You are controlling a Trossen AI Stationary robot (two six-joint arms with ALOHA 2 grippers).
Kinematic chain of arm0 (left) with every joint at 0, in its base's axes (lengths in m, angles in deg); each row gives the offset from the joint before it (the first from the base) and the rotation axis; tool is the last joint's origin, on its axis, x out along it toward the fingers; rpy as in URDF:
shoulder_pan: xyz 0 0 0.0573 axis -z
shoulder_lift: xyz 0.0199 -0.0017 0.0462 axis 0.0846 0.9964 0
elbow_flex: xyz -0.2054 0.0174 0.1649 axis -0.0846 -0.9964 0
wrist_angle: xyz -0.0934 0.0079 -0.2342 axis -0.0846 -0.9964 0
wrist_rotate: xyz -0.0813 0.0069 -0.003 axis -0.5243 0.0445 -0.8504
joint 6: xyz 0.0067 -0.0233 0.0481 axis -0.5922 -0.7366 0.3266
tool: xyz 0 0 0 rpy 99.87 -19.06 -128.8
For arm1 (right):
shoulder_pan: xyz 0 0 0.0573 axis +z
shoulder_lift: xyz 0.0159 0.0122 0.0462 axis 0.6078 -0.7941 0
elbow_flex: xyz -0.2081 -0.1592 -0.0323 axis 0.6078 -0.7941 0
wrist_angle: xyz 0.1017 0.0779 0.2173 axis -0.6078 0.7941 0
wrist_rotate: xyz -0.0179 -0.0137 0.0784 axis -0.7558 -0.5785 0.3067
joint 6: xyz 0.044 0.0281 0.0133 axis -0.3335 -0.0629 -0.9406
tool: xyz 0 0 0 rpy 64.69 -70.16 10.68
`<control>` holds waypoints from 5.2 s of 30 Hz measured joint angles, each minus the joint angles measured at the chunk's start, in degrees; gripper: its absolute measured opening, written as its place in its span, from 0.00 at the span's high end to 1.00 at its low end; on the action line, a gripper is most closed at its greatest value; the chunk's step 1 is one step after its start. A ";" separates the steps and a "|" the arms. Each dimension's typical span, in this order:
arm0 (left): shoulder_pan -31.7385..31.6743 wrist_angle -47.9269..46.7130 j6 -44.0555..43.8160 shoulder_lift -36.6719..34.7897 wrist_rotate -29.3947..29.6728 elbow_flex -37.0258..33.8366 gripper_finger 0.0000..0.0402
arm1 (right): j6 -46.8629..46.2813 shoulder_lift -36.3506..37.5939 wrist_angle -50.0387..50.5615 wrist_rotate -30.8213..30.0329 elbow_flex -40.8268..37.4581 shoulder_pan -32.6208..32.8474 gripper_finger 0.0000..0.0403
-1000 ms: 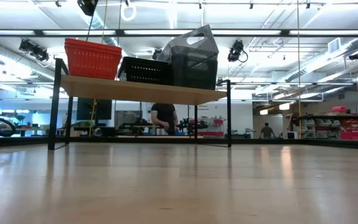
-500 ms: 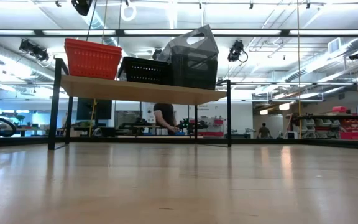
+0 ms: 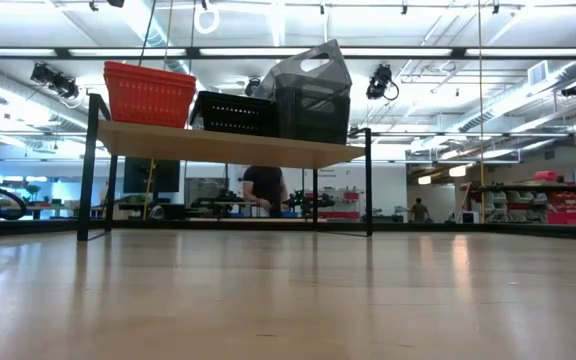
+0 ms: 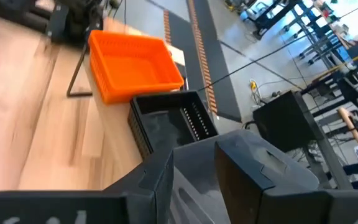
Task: Stack baskets on shelf by color
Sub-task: Stack the gray bin on top of the gray bin on the shelf
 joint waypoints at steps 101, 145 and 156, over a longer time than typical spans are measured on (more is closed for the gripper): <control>3.09 -3.93 -7.21 1.42 5.29 0.02 0.71 | 8.25 -18.97 32.89 3.89 22.28 -15.90 0.96; 4.03 -4.25 -7.62 1.41 5.29 0.02 0.71 | 7.50 -14.74 27.88 9.73 22.35 -12.35 0.97; 4.03 -4.31 -8.00 1.42 5.29 0.02 0.71 | 5.72 -12.02 28.28 21.32 22.41 -14.82 0.97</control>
